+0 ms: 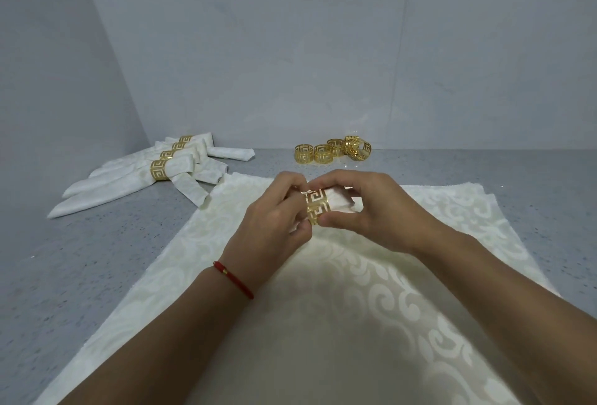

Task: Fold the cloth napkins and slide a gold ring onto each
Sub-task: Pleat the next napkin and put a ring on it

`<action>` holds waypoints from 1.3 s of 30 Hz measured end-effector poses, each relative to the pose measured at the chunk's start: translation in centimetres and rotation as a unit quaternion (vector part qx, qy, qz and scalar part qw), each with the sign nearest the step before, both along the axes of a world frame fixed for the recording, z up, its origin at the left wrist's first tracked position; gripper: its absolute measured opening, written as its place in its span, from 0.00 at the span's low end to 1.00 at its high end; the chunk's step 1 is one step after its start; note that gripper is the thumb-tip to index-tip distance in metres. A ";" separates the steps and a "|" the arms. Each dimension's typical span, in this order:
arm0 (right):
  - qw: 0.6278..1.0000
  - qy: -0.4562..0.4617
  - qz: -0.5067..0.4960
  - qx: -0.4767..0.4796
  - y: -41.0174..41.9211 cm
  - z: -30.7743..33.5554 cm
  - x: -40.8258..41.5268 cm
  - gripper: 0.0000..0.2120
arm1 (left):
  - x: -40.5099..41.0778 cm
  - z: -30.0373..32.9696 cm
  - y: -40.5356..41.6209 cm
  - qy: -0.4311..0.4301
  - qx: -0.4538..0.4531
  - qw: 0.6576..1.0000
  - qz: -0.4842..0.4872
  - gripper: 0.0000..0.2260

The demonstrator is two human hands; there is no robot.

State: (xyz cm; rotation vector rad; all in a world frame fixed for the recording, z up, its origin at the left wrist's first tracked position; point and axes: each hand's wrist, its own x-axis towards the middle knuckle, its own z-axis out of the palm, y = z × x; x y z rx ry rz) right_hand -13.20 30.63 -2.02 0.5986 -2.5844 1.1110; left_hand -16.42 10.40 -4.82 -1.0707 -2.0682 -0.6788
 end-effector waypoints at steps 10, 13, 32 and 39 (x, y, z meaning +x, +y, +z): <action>0.966 -0.127 -0.061 -0.218 0.2 -1.4 0.3 0.11 | -0.5 0.8 -1.0 -0.110 0.025 0.994 0.007 0.14; 0.958 -0.135 -0.032 -0.250 0.6 -1.4 0.4 0.08 | -0.1 1.3 -1.7 -0.301 0.105 0.948 0.005 0.22; 0.984 -0.083 -0.058 -0.146 0.4 -0.8 0.7 0.15 | 0.0 1.9 -2.8 -0.463 0.208 0.860 -0.054 0.19; 0.965 -0.141 -0.127 -0.184 0.0 -0.6 0.5 0.20 | -0.3 1.9 -3.4 -0.557 0.252 0.782 -0.122 0.23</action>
